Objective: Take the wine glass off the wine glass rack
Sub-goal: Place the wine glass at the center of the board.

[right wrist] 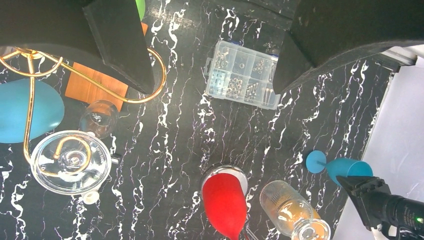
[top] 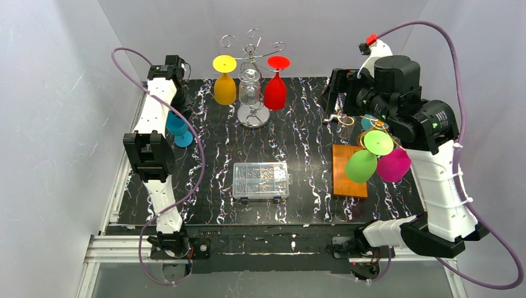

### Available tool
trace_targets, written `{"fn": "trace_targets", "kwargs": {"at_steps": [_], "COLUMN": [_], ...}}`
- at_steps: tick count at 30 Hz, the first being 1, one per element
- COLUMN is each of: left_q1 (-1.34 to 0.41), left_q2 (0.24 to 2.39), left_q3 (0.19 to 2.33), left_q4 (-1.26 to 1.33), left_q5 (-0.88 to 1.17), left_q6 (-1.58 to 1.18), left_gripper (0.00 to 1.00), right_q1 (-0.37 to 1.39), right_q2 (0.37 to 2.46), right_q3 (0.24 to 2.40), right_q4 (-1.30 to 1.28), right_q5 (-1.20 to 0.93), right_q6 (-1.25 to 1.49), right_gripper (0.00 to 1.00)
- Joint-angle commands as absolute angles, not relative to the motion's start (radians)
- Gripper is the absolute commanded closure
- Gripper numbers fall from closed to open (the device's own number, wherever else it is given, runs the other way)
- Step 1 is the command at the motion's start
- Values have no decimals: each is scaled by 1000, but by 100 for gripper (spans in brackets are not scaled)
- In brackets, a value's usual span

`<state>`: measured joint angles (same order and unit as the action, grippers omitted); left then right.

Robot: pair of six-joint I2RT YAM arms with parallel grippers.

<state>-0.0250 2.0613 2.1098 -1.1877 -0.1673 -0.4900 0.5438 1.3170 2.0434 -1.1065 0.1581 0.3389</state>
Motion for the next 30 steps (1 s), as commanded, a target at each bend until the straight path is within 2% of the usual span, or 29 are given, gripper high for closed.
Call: {"fn": "trace_targets", "kwargs": {"at_steps": [1, 4, 14, 24, 27, 30], "left_q1": [-17, -16, -15, -15, -15, -22], "left_q2": [2057, 2060, 2052, 2047, 1966, 1802], "left_q3": [2144, 2139, 2156, 2265, 2262, 2158], "left_q4": [-1200, -1200, -1203, -1267, -1296, -1284], "left_q5": [-166, -167, -161, -155, -162, -136], "left_q6": [-482, -482, -466, -451, -446, -453], "left_gripper": [93, 88, 81, 67, 55, 45], "right_q1": [546, 546, 546, 546, 546, 545], "right_q2": [1299, 1299, 1301, 1292, 1288, 1265], "right_q3": [2036, 2033, 2034, 2038, 2079, 2106], "right_q4": [-1098, -1100, -1110, -1116, -1154, -1204], "right_q5": [179, 177, 170, 169, 206, 275], "right_q6": [329, 331, 342, 340, 328, 314], "right_gripper": [2, 2, 2, 2, 2, 2]}}
